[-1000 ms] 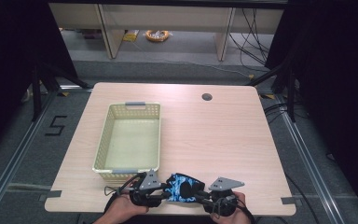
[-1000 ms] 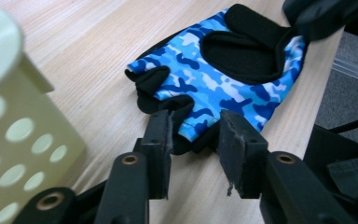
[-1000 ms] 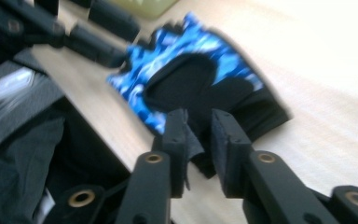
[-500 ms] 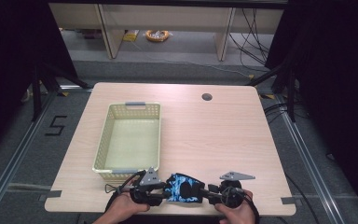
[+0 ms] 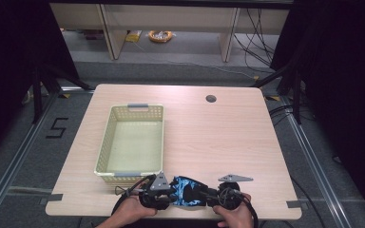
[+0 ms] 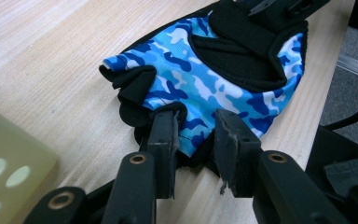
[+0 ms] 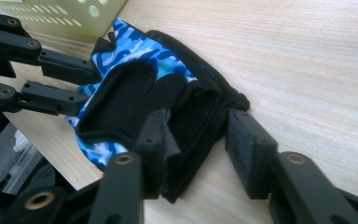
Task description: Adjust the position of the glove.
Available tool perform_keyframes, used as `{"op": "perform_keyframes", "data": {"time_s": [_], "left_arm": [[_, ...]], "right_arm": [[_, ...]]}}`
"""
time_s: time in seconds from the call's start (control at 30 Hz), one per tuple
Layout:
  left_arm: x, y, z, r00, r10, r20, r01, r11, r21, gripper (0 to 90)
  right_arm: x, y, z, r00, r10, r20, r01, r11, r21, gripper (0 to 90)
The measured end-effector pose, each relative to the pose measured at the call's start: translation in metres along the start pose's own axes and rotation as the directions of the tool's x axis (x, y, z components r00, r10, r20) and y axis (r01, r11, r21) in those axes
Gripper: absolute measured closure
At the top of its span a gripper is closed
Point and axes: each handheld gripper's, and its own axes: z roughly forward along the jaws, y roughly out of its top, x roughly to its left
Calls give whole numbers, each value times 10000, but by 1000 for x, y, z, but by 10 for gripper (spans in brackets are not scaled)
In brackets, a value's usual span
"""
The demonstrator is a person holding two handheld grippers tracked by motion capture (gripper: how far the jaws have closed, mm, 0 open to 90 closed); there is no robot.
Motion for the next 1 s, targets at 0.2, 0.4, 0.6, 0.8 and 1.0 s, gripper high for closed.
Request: {"op": "perform_keyframes", "data": {"time_s": [0.2, 0.4, 0.6, 0.8, 1.0], "left_arm": [[-2, -1, 0, 10000, -15, 35, 15, 10000, -46, 754], [-6, -2, 1, 9998, -144, -131, 142, 9998, -157, 796], [-4, -3, 1, 9998, -198, -19, 197, 9995, -250, 803], [-4, -3, 0, 9995, -300, -78, 298, 9993, -232, 802], [-5, -4, -1, 9988, -470, -108, 466, 9982, -370, 802]], "right_arm": [[-2, -1, 5, 9997, 24, -249, -27, 9999, -104, 736], [-2, -3, 5, 9974, 311, -646, -335, 9988, -366, 867], [-6, -3, 6, 9969, -26, -791, -24, 9980, -637, 875], [-2, -1, 3, 9974, 204, -694, -250, 9976, -651, 877], [-2, 3, -1, 9965, -375, -751, 305, 9953, -922, 880]]}}
